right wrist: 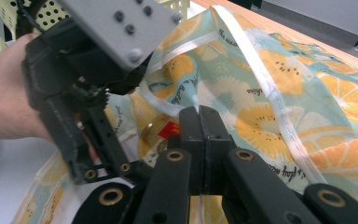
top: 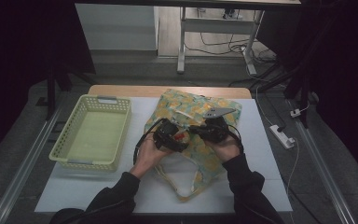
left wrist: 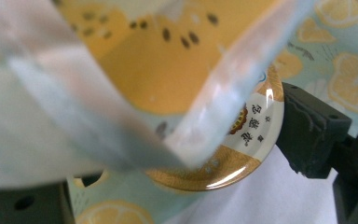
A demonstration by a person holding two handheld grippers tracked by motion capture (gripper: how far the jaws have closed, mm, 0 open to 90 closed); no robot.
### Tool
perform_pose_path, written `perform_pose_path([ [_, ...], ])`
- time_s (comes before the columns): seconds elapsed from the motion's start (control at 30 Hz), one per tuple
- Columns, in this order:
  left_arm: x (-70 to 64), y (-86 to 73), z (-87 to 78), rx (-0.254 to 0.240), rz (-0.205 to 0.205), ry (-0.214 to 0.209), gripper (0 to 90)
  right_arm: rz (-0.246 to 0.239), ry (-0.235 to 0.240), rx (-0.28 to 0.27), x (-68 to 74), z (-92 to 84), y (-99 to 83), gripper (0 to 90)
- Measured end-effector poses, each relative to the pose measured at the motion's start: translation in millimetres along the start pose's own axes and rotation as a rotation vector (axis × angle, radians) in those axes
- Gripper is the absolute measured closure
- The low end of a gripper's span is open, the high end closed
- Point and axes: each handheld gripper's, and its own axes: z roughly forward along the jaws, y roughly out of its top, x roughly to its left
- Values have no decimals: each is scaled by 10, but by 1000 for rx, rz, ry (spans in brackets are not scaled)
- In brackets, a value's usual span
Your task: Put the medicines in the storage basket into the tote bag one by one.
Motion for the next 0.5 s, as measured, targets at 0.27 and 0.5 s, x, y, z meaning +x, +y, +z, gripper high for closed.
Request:
perform_pose_path([
  [0.27, 71, 77, 109, -12, -9, 21, 209, 1, -1, 2, 3, 4, 0, 897],
  [0.5, 131, 135, 195, -24, -12, 34, 209, 2, -2, 2, -1, 8, -3, 897],
])
